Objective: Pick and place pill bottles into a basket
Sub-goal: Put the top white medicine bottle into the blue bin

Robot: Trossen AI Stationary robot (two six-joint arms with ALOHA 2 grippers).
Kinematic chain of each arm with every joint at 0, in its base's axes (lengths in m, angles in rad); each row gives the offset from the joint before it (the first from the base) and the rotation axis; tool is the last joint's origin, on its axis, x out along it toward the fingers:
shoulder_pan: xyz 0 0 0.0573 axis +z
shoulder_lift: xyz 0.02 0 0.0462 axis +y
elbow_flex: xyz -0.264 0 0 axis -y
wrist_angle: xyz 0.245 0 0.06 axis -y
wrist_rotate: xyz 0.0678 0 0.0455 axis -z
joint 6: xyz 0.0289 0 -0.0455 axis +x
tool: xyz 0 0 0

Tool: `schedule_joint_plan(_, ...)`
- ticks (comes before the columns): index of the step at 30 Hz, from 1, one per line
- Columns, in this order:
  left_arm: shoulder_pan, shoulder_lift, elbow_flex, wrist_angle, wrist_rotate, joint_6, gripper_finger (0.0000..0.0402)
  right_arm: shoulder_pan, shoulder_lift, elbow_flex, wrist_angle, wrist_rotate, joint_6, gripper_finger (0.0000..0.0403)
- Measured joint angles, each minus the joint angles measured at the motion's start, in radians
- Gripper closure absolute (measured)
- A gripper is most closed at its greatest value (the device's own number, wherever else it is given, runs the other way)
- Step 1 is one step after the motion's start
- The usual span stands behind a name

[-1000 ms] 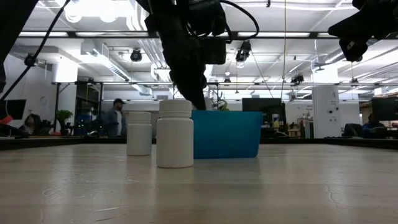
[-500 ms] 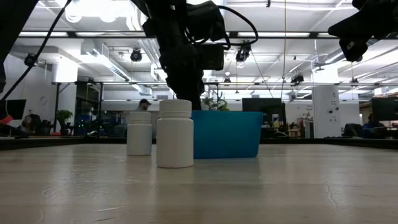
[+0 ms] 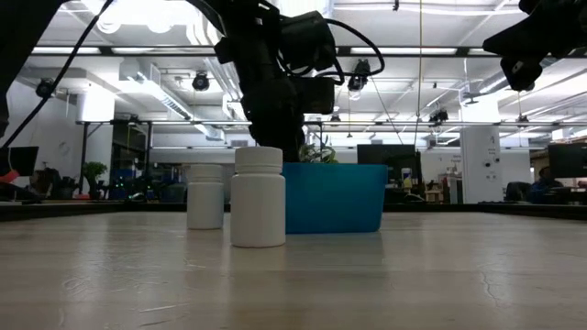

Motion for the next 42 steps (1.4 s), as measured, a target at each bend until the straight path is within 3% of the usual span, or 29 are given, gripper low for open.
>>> schedule_joint_plan(42,0.011,-0.008,-0.002,-0.036,-0.069,0.035,0.0248,0.0,0.0,0.0,0.01,0.014,0.002,0.0394)
